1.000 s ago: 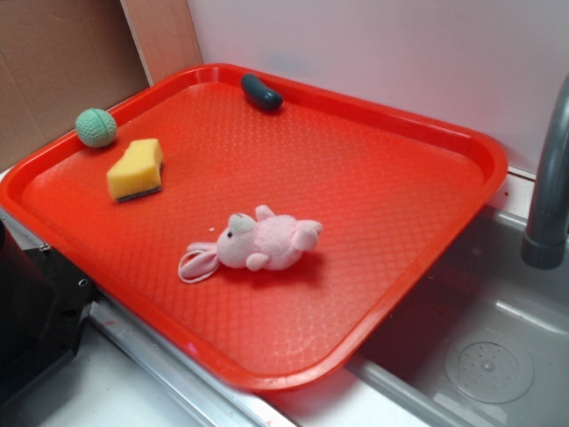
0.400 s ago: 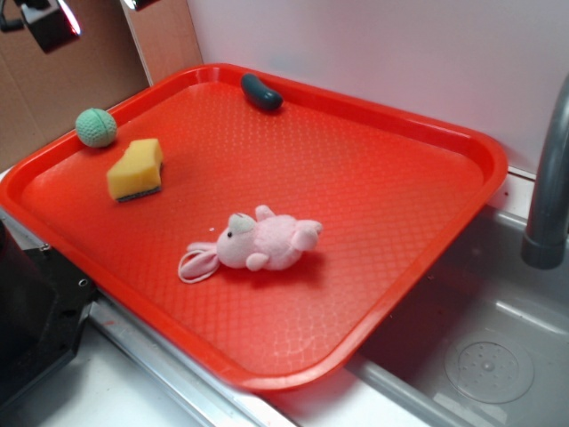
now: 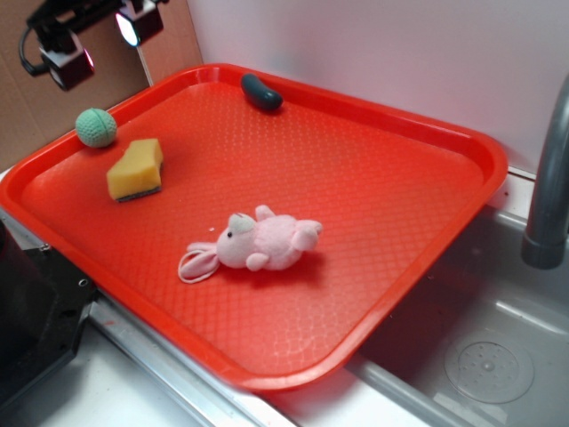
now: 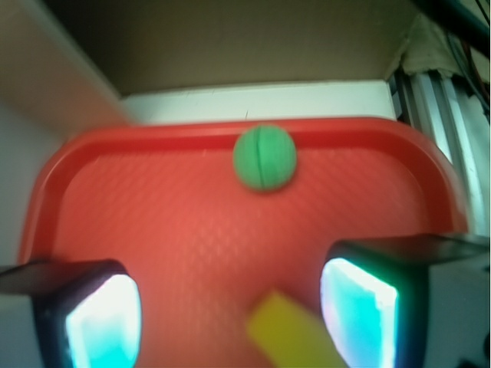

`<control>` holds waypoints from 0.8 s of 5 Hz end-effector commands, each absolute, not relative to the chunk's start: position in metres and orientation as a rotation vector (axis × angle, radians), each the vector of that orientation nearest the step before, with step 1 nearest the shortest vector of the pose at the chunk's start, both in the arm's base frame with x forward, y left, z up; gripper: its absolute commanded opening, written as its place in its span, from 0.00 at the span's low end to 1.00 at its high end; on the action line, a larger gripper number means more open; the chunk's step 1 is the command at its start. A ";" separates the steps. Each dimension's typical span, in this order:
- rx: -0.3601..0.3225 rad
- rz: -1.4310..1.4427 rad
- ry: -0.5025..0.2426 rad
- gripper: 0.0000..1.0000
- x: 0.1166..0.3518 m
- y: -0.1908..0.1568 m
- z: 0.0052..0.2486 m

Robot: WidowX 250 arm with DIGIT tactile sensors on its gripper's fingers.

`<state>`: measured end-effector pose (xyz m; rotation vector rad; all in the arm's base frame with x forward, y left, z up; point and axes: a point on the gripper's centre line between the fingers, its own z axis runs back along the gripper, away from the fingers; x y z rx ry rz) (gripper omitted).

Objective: Grab the green ball.

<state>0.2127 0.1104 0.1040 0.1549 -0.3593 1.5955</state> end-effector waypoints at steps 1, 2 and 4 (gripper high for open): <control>0.299 1.665 -0.513 1.00 0.199 0.149 0.081; 0.385 1.680 -0.535 1.00 0.197 0.163 0.064; 0.477 1.676 -0.559 1.00 0.207 0.172 0.040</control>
